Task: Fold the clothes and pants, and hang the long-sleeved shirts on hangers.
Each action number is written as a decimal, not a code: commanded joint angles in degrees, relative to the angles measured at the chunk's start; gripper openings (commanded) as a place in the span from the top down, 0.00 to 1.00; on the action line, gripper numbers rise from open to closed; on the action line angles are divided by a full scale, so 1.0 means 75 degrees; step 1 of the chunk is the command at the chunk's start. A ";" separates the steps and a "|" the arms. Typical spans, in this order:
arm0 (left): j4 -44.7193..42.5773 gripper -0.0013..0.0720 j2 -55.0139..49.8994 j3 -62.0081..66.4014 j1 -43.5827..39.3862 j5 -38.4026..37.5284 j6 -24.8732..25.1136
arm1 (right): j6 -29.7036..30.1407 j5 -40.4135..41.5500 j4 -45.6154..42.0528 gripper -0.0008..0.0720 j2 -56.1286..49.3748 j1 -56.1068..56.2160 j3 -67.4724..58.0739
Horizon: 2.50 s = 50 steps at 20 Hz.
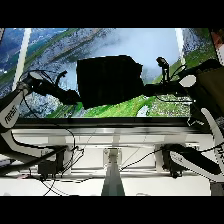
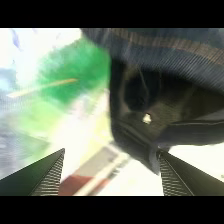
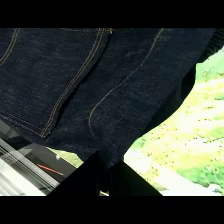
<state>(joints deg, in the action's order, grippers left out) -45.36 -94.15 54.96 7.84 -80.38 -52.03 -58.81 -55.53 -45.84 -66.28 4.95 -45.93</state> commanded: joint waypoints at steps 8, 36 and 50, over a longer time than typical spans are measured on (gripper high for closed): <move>0.3110 0.12 -0.0009 -0.1137 -0.0210 0.0737 0.1125 | -0.0003 0.0283 -0.0073 0.95 0.0003 0.0006 0.0000; 0.4736 0.97 0.8335 0.1714 0.2174 0.1250 0.1903 | -0.1122 -0.0026 0.1492 0.95 0.4450 0.0012 -0.3914; 0.3453 0.97 0.2331 -0.0181 -0.0621 0.4619 0.1139 | -0.4089 0.2833 0.0487 0.95 -0.0554 0.0912 -0.0673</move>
<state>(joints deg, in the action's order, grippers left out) -25.21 -64.18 53.45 7.51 -51.70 -45.89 -87.81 -42.00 -42.15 -60.51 10.07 -53.19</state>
